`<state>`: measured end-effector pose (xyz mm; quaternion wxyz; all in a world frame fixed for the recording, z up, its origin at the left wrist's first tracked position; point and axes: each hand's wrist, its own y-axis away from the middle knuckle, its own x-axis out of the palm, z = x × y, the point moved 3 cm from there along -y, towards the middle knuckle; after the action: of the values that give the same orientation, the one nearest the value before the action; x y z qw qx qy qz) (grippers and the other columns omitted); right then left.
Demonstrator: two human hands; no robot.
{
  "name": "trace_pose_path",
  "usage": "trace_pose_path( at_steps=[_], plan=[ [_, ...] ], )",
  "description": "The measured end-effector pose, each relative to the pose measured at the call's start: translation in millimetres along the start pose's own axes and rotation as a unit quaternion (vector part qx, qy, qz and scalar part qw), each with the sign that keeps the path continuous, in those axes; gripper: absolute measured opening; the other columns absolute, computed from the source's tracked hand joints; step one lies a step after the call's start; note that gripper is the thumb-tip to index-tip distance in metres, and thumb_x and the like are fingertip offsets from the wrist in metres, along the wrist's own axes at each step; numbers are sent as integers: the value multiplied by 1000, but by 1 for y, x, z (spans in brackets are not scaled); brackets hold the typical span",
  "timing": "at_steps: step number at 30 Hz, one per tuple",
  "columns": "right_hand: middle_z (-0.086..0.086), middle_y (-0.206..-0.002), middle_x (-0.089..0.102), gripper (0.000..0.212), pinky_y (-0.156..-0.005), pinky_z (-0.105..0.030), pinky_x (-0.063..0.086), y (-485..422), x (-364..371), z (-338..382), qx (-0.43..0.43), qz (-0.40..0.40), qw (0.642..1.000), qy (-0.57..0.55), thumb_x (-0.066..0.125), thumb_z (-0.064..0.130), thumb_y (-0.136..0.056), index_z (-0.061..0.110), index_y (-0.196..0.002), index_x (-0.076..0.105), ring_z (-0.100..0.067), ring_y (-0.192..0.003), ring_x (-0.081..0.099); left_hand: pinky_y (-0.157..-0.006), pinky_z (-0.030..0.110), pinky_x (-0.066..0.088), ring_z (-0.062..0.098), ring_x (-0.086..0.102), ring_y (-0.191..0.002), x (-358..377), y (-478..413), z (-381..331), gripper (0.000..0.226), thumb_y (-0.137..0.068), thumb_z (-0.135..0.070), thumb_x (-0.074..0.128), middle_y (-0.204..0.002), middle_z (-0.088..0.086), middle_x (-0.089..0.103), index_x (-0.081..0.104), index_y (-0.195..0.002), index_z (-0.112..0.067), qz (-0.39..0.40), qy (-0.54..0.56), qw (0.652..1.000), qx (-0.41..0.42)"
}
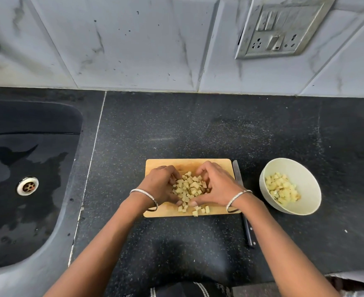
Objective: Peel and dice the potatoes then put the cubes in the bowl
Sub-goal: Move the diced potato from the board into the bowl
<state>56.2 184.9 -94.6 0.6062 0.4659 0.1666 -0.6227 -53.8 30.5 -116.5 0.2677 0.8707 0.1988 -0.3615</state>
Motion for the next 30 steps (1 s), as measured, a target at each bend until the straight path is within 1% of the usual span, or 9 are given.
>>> trace_pose_path(
  at_steps=[2, 4, 7, 9, 13, 19, 24, 28, 30],
  plan=[
    [17, -103, 40, 82, -70, -15, 36, 12, -10, -11, 18, -4, 1000, -10, 89, 55, -56, 27, -119, 44, 3, -81, 45, -62, 12, 34, 10, 50, -81, -5, 8, 5, 75, -50, -37, 94, -98, -6, 55, 55, -112, -25, -9, 19, 1000, -2],
    [15, -106, 41, 87, -73, -17, 39, 26, -14, -22, 49, 20, 999, 1, 90, 52, -56, 26, -123, 41, 3, -81, 44, -68, 18, 39, 9, 49, -79, -8, 17, 10, 84, -47, -41, 94, -99, -7, 53, 52, -117, -25, -7, 19, 1000, -14],
    [9, -124, 40, 105, -93, -29, 46, 41, -1, -27, 91, 70, 993, 29, 93, 50, -50, 27, -133, 32, -6, -104, 50, -85, 28, 46, 13, 50, -90, -4, 27, 7, 98, -44, -43, 94, -110, -6, 49, 46, -127, -23, 19, -8, 999, -30],
    [4, -136, 37, 108, -103, -34, 43, 42, 10, -23, 94, 53, 993, 47, 93, 47, -52, 24, -137, 29, -14, -119, 48, -92, 31, 46, 17, 51, -106, 2, 29, -1, 103, -46, -41, 94, -122, -2, 47, 40, -131, -20, 19, -30, 999, -32],
    [4, -130, 42, 96, -93, -30, 47, 32, 19, -13, 88, -27, 995, 23, 92, 37, -59, 24, -134, 33, -13, -108, 51, -95, 32, 45, 19, 49, -116, 12, 25, -14, 103, -49, -39, 93, -129, 1, 41, 35, -131, -18, -5, -66, 997, -34],
    [8, -103, 52, 85, -71, -19, 49, 17, 17, -10, 61, -45, 995, -65, 95, 34, -55, 24, -127, 50, -9, -75, 59, -94, 32, 43, 19, 48, -116, 17, 15, -16, 99, -50, -39, 93, -129, 1, 42, 37, -129, -18, -8, -57, 998, -38],
    [8, -106, 49, 83, -74, -23, 51, 16, 1, -21, 67, -42, 996, -52, 96, 35, -53, 25, -124, 54, -8, -76, 57, -97, 30, 42, 19, 50, -113, 16, 12, -16, 101, -49, -39, 94, -131, 1, 43, 39, -131, -19, -14, -20, 999, -43],
    [8, -111, 48, 83, -72, -18, 46, 15, 4, -18, 68, -21, 997, -36, 95, 38, -53, 26, -123, 53, -5, -78, 53, -101, 34, 41, 23, 47, -120, 18, 14, -25, 114, -46, -39, 94, -133, 2, 38, 32, -139, -20, -4, -28, 999, -40],
    [9, -114, 45, 89, -79, -20, 44, 13, 8, -11, 60, -10, 998, -22, 95, 37, -51, 26, -126, 48, -5, -87, 51, -101, 37, 41, 27, 46, -122, 20, 14, -30, 120, -45, -39, 95, -134, 4, 36, 26, -142, -20, 0, -53, 998, -45]
  ],
)
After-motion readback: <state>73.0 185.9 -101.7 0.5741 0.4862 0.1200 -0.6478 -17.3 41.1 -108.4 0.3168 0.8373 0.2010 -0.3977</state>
